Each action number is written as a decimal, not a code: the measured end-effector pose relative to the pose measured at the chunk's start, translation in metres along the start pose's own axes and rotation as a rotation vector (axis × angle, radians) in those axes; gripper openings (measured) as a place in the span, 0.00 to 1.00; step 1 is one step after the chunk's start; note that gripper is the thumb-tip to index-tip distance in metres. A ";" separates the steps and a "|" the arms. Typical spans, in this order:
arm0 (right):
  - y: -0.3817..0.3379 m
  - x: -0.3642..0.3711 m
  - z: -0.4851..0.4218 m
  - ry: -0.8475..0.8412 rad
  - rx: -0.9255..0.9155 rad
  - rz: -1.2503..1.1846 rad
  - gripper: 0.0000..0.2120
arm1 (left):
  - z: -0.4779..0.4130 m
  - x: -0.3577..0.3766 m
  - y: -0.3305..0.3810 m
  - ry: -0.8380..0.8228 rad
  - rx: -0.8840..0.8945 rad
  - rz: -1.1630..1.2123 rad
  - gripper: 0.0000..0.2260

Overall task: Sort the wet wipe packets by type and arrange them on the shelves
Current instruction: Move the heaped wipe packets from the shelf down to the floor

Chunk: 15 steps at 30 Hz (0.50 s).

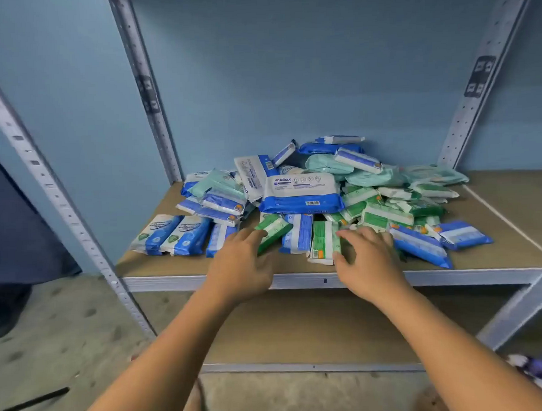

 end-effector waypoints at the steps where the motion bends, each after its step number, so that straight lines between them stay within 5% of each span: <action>1: 0.001 0.006 -0.005 0.050 -0.009 0.034 0.24 | -0.007 0.009 -0.006 0.030 0.005 0.015 0.25; 6: -0.005 0.029 -0.033 0.126 0.040 0.217 0.30 | -0.041 0.040 -0.032 0.063 -0.009 -0.129 0.28; 10: -0.009 0.036 -0.050 0.000 0.150 0.321 0.40 | -0.059 0.055 -0.043 0.036 -0.054 -0.191 0.26; 15: -0.019 0.027 -0.057 -0.103 0.168 0.311 0.25 | -0.073 0.057 -0.036 0.034 -0.110 -0.216 0.26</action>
Point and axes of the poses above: each hand's wrist, its own z-axis away from the middle knuckle, its own x-axis out of the palm, y = z × x, the point moved 1 cm from there along -z, towards the middle knuckle, and after that the axes turned 6 degrees about y, right-handed, at the moved point
